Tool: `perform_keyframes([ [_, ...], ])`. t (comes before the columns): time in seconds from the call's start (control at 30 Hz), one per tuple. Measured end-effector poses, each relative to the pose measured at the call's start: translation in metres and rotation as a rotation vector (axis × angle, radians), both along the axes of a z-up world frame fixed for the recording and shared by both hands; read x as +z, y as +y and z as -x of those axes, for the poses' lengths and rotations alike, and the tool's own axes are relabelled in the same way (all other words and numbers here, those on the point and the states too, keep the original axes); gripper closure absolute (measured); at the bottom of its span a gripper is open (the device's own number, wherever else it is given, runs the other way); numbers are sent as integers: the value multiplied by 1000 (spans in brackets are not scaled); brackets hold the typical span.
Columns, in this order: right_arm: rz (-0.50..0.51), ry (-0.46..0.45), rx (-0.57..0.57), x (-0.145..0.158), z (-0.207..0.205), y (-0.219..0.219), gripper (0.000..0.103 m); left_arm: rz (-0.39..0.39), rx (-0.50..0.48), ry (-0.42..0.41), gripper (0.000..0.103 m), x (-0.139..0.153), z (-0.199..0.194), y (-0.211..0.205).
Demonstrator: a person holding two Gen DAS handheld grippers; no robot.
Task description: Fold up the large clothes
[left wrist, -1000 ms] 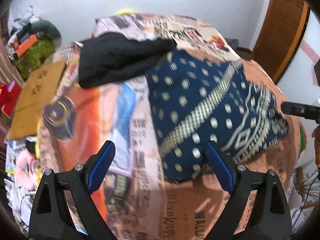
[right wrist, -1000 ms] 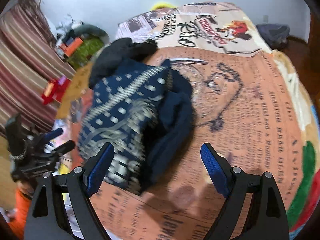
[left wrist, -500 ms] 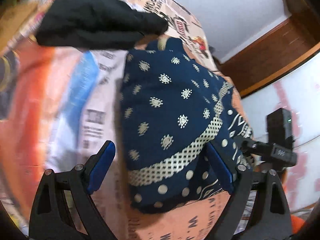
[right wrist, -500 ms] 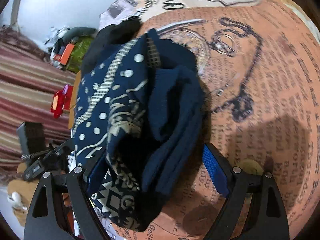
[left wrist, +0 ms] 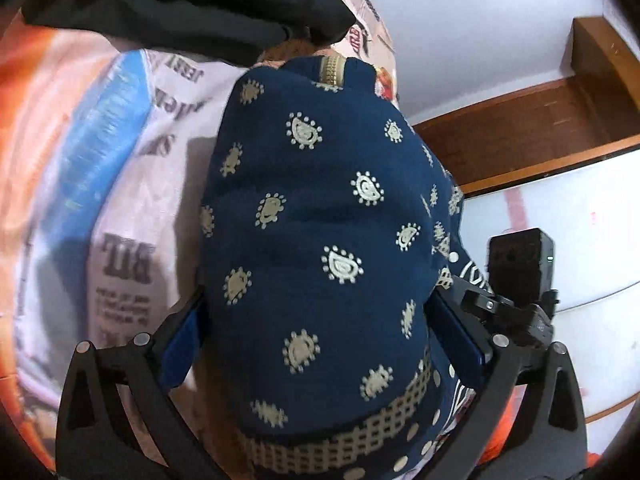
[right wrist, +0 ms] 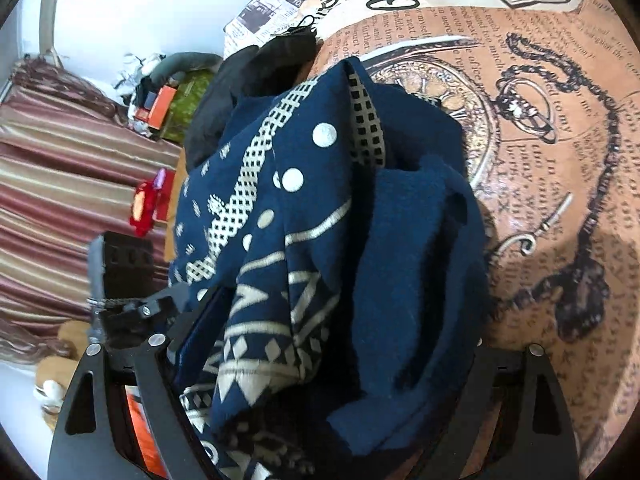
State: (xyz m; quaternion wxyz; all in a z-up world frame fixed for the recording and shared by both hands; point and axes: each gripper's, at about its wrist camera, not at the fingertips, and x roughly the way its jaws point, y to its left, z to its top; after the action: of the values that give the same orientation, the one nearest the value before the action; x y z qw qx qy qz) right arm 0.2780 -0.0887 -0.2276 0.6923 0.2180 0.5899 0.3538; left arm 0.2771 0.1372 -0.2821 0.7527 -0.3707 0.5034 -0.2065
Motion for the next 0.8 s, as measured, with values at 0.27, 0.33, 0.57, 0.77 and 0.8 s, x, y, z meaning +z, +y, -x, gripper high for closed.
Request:
perform_keyframes([
  [0.27,-78,69,-15,2,0,-19,75,-69,9,-42,19,19,10,-12],
  [0.33,-60,25,-6,15,6,-19,78,-104,16,-63,26,34,16,-15],
  [0.57,-77,-109,34,71,18,-4,80,-89,51,-178,35,91,35,-4],
  [0.77,-107,-245,57,132,10,23,80,-144,87,-323,36,163,34,21],
  [0.8,-113,-265,61,141,6,26,80,-157,93,-344,36,173,31,27],
])
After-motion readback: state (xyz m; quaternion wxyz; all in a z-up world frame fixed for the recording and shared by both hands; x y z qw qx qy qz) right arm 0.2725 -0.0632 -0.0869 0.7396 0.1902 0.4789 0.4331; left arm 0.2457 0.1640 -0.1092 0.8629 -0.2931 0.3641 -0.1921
